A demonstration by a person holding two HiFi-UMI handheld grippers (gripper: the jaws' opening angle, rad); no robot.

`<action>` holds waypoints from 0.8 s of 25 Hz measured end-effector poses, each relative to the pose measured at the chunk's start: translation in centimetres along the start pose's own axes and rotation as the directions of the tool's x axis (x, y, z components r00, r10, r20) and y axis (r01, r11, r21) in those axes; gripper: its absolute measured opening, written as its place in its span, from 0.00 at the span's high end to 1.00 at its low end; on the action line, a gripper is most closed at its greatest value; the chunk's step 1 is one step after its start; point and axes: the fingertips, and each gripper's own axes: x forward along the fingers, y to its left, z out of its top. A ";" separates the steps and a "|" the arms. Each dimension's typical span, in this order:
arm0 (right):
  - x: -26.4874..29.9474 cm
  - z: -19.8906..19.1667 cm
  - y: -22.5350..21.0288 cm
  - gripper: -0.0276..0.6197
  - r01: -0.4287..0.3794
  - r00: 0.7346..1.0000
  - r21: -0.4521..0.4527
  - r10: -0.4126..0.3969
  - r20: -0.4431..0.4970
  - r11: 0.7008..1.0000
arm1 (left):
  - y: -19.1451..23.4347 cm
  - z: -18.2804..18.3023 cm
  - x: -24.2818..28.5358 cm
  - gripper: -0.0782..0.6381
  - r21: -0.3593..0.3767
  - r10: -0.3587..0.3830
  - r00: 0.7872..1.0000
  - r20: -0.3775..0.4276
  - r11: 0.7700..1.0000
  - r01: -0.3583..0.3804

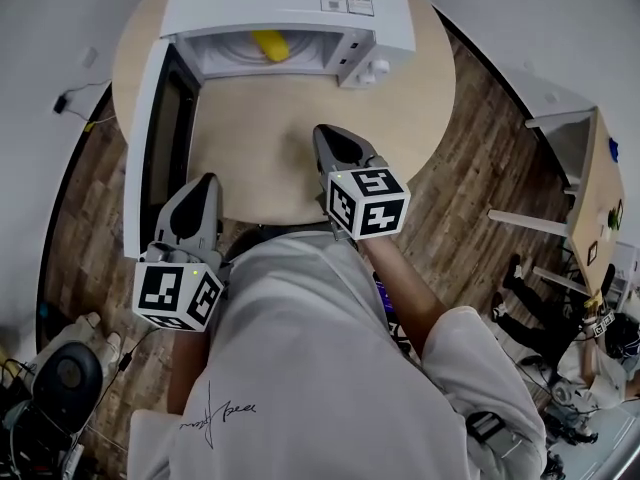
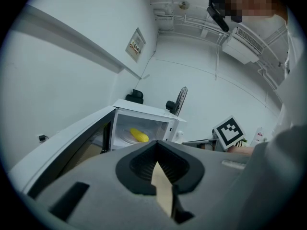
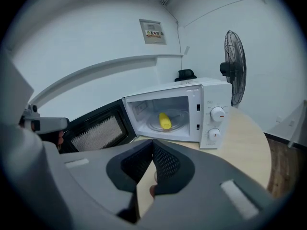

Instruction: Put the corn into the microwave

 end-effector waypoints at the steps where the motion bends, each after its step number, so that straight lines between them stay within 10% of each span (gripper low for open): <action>1: -0.4 0.0 0.1 0.94 -0.002 1.000 0.002 0.002 0.002 1.000 | 0.0 -0.2 0.0 0.90 -0.001 0.000 1.000 -0.001 1.000 0.000; 20: -6.8 1.1 0.1 0.94 -0.027 0.998 0.029 0.025 0.060 0.999 | 1.1 -1.4 0.0 0.90 -0.032 0.052 0.998 -0.042 0.998 -0.053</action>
